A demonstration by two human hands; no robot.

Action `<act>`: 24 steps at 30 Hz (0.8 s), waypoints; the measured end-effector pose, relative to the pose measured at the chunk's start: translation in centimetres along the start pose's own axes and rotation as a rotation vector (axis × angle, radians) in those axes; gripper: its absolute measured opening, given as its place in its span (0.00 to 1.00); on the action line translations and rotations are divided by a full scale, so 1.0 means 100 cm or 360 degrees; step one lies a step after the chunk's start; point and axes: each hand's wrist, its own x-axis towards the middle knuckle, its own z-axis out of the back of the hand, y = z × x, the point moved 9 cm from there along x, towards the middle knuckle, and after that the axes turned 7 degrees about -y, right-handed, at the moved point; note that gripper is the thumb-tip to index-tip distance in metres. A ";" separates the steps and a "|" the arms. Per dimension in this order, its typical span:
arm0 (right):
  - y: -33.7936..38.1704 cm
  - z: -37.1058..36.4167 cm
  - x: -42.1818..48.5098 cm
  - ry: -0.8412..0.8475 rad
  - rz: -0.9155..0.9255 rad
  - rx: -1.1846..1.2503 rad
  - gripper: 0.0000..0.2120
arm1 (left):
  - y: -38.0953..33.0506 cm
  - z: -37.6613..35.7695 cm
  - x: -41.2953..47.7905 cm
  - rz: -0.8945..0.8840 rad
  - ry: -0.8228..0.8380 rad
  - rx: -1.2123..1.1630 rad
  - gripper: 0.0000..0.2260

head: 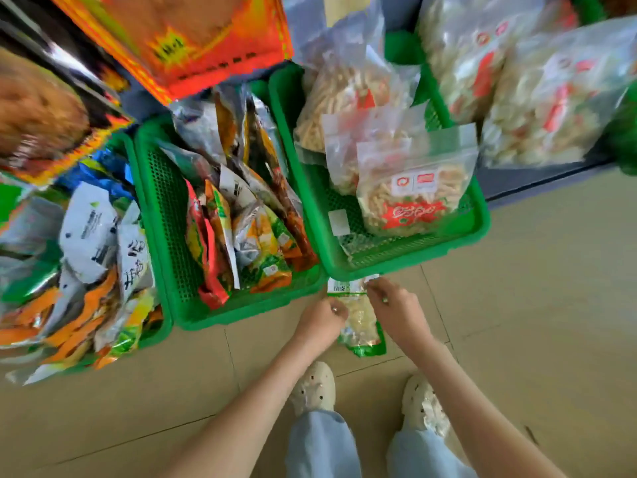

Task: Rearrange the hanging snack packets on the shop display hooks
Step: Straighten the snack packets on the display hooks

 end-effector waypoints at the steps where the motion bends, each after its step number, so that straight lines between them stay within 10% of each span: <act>1: 0.021 0.027 -0.005 -0.0069 0.0019 0.0058 0.09 | -0.024 0.014 -0.014 -0.0023 -0.0033 -0.0068 0.09; 12: 0.239 0.311 0.012 -0.0584 0.0244 0.0849 0.23 | -0.298 0.249 -0.184 -0.0743 -0.1187 -0.0774 0.13; 24: 0.423 0.463 -0.080 -0.0660 0.0969 0.0600 0.18 | -0.396 0.371 -0.370 -0.0921 -0.1348 -0.0830 0.06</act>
